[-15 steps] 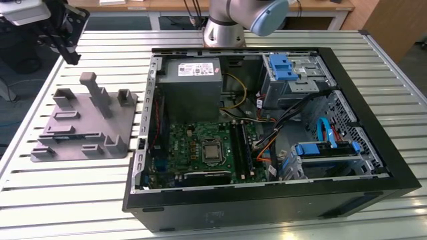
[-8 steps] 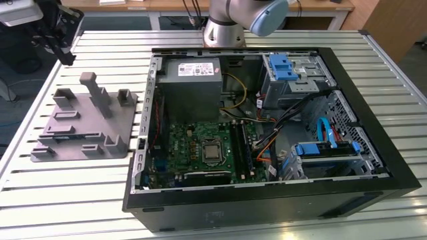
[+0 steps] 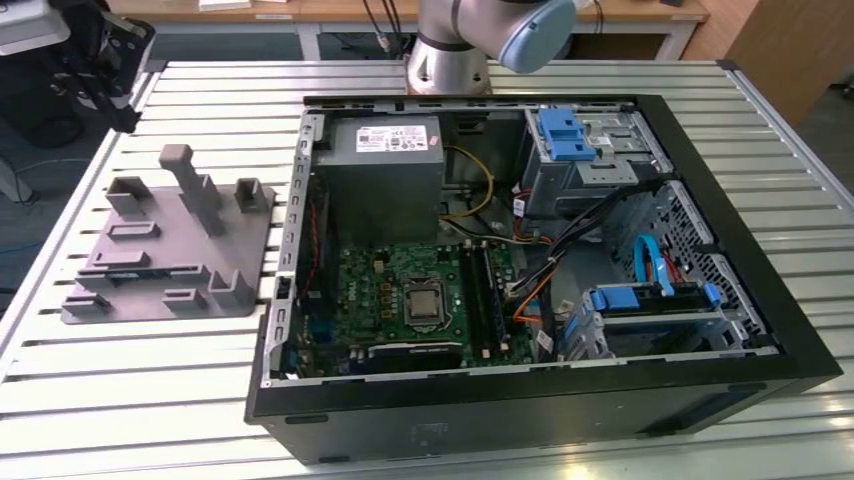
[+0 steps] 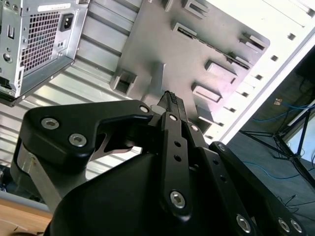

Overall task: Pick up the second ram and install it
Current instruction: 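Reach for the second ram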

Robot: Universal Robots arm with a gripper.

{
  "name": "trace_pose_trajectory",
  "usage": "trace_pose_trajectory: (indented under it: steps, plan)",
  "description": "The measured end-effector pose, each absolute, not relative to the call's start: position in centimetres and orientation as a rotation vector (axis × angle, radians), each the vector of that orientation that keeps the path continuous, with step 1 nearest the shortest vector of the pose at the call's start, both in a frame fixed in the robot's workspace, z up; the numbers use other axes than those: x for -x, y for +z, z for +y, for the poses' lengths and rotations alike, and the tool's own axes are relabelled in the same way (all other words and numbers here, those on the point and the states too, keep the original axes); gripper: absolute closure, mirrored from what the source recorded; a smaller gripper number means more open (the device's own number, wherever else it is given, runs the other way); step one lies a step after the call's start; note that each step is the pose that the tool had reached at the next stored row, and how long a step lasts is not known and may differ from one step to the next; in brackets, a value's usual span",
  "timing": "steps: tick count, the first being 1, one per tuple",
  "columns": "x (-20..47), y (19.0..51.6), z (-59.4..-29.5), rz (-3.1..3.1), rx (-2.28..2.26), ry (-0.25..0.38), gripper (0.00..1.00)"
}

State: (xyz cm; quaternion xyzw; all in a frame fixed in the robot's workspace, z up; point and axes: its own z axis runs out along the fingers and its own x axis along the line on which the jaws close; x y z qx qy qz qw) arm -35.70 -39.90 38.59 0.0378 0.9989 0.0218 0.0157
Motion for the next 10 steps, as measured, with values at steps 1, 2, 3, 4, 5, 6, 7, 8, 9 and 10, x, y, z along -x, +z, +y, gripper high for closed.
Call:
trace_pose_trajectory:
  steps: [1, 2, 3, 4, 5, 6, 7, 8, 9, 10]
  plan:
    - [35.81, 38.57, -39.9, 3.107, -0.118, 0.068, 0.9]
    - [35.92, 38.54, -39.9, 3.107, -0.118, 0.068, 0.9]
    - [36.03, 38.52, -39.9, 3.107, -0.118, 0.068, 0.9]
    - [36.14, 38.5, -39.9, 3.107, -0.118, 0.068, 0.9]
    - [36.24, 38.47, -39.89, 3.107, -0.118, 0.068, 0.9]
    - [36.34, 38.45, -39.9, 3.107, -0.118, 0.068, 0.9]
    - [36.45, 38.43, -39.9, 3.107, -0.118, 0.068, 0.9]
    - [36.55, 38.4, -39.9, 3.107, -0.118, 0.068, 0.9]
    - [36.65, 38.38, -39.9, 3.107, -0.118, 0.068, 0.9]
    - [36.74, 38.36, -39.89, 3.107, -0.118, 0.068, 0.9]
